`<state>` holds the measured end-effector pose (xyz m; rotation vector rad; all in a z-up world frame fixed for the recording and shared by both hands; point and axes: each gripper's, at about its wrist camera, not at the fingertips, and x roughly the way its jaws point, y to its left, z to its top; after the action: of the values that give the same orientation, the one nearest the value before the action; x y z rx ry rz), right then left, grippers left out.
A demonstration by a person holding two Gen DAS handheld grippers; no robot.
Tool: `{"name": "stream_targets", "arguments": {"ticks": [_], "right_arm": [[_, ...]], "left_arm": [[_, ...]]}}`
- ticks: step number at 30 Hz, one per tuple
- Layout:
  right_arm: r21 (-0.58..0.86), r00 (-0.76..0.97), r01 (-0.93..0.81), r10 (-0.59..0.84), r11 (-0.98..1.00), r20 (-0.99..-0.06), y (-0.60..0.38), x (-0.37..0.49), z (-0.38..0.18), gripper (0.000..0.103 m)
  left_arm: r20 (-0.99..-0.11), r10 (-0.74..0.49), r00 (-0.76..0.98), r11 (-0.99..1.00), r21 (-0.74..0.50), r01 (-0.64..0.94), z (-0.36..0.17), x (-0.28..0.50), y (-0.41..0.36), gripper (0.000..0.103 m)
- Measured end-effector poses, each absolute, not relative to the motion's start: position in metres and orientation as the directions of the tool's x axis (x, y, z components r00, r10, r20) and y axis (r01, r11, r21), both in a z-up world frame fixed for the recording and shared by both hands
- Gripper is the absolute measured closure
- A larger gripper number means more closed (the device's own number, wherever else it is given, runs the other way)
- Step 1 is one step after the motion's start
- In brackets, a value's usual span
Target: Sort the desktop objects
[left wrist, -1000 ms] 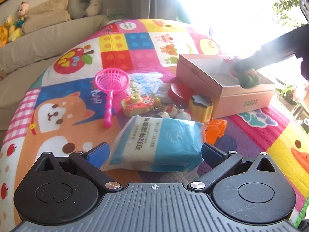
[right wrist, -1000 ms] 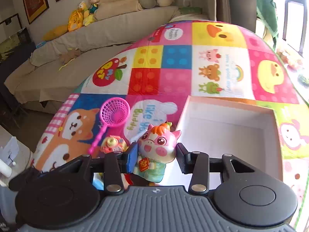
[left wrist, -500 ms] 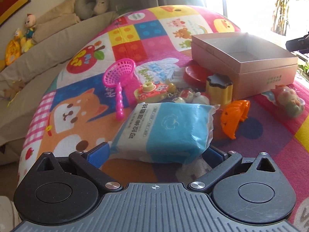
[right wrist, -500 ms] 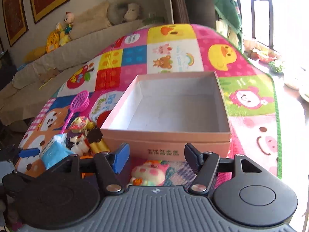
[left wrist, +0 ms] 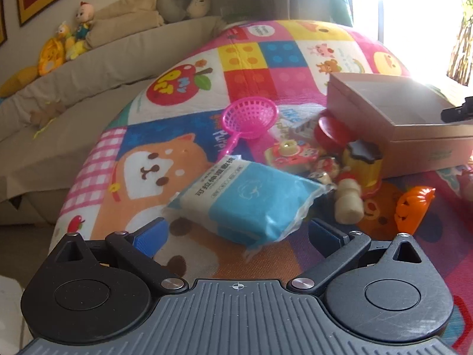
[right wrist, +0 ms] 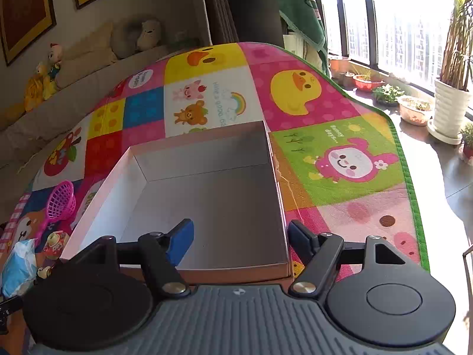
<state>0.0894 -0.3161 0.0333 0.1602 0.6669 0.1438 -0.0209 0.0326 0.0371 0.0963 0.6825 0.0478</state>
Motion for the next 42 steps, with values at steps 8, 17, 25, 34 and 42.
{"name": "stream_targets", "arguments": {"ticks": [8, 17, 25, 34, 42], "right_arm": [[0.188, 0.809, -0.166, 0.242, 0.968, -0.535, -0.301, 0.052, 0.049, 0.031], [0.172, 0.833, -0.055, 0.14, 0.983, -0.535, -0.327, -0.008, 0.031, 0.022], [0.241, 0.789, 0.039, 0.118, 0.97, -0.603, -0.34, -0.008, -0.003, 0.02], [0.238, 0.811, 0.033, 0.113, 0.971, -0.574, -0.338, -0.012, -0.003, 0.011], [0.217, 0.815, 0.031, 0.101, 0.976, -0.571, -0.334, -0.013, -0.002, 0.011]], "left_arm": [[-0.578, -0.235, 0.781, 0.963, -0.03, 0.268, 0.051, -0.038, -0.021, 0.0], [-0.679, -0.416, 0.605, 0.889, -0.162, 0.429, 0.016, -0.018, -0.075, 0.0], [-0.624, -0.534, 0.57, 0.815, -0.201, 0.544, 0.03, -0.033, -0.082, 0.0], [-0.698, -0.31, 0.646, 0.917, -0.04, 0.397, 0.019, -0.002, -0.075, 0.025], [-0.634, -0.519, 0.574, 0.802, -0.129, 0.583, 0.027, -0.028, -0.091, 0.017]]}}
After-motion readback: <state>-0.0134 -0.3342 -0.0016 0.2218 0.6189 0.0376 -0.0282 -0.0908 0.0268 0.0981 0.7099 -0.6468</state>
